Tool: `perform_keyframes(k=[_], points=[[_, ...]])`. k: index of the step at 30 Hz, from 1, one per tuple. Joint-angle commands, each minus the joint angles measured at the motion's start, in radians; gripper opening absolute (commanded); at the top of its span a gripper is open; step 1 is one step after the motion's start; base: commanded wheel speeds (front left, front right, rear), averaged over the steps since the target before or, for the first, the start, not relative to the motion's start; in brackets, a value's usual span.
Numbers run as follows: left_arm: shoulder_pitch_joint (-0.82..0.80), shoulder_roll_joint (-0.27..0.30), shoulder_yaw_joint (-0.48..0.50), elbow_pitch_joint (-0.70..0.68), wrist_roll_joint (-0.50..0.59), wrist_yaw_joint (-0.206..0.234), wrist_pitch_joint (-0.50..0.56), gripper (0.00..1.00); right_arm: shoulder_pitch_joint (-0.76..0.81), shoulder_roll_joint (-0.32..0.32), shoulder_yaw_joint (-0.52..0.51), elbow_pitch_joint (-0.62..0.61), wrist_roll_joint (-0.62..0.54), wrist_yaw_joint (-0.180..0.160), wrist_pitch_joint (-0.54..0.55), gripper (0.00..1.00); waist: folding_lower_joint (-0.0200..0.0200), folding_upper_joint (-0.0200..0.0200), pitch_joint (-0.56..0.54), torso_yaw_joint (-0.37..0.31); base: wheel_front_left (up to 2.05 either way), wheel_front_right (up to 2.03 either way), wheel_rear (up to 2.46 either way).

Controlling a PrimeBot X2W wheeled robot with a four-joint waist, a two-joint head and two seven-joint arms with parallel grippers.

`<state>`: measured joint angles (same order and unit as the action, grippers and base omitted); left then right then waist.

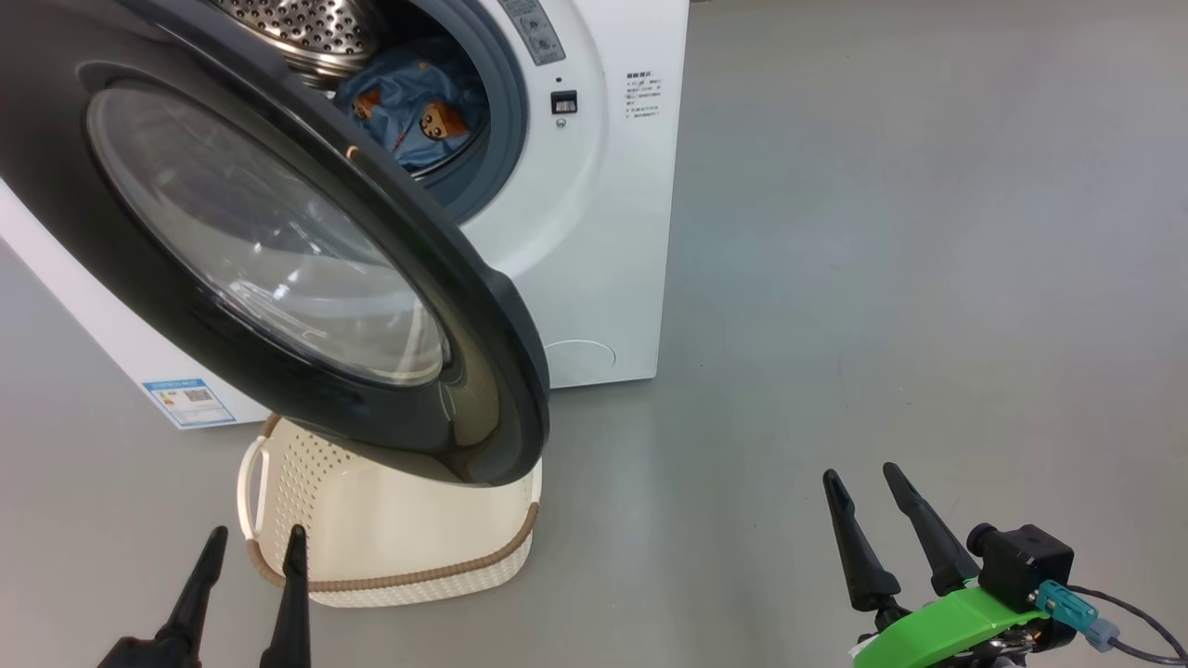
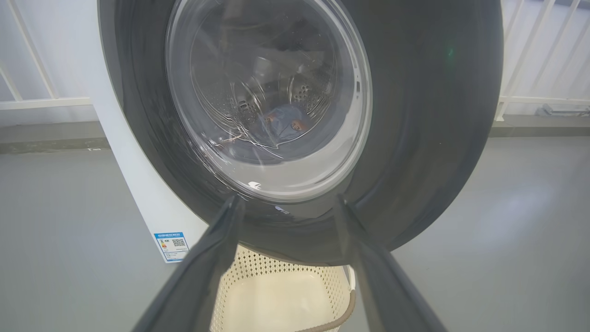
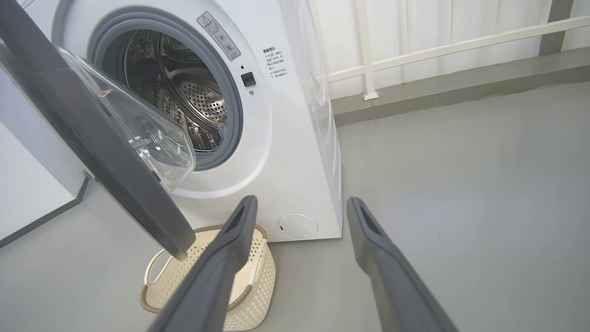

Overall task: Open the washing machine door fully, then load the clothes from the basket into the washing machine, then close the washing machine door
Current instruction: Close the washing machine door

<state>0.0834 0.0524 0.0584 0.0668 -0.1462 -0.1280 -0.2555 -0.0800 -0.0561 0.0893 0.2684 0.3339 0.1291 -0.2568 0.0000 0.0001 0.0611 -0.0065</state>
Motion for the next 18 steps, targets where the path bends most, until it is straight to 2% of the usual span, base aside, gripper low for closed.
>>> perform_keyframes(k=[1, 12, 13, 14, 15, 18], points=[[-0.010, 0.009, 0.030, -0.018, 0.002, -0.003, -0.006, 1.00, 0.005, -0.001, 0.027, -0.025, -0.013, 0.002, -0.005, 1.00, 0.0000, -0.0001, -0.001, 0.000, 0.00, 0.00, 0.00], [-0.009, 0.005, 0.031, -0.014, -0.002, -0.003, -0.006, 1.00, 0.007, 0.000, 0.019, -0.025, -0.015, 0.002, -0.005, 1.00, 0.0000, -0.0001, -0.002, 0.004, 0.00, 0.00, 0.00], [-0.010, 0.004, 0.031, -0.015, -0.003, -0.003, -0.006, 1.00, 0.007, 0.001, 0.019, -0.022, -0.015, 0.002, -0.005, 0.46, 0.0000, -0.0001, -0.001, 0.004, 0.00, 0.00, 0.00], [-0.011, 0.004, 0.031, -0.017, -0.003, -0.003, -0.006, 1.00, 0.007, 0.001, 0.018, -0.019, -0.015, 0.002, -0.005, 0.04, 0.0000, -0.0001, 0.000, 0.005, 0.00, 0.00, 0.00], [-0.012, 0.004, 0.032, -0.018, -0.006, -0.003, -0.006, 1.00, 0.007, 0.001, 0.018, -0.019, -0.015, 0.002, -0.005, 0.00, 0.0000, -0.0001, 0.001, 0.005, 0.00, 0.00, 0.00], [-0.016, 0.003, 0.032, -0.021, -0.013, -0.003, -0.006, 1.00, 0.004, 0.002, 0.013, -0.027, -0.004, 0.002, -0.005, 0.00, 0.0000, -0.0001, 0.004, 0.008, 0.00, 0.00, 0.00]])
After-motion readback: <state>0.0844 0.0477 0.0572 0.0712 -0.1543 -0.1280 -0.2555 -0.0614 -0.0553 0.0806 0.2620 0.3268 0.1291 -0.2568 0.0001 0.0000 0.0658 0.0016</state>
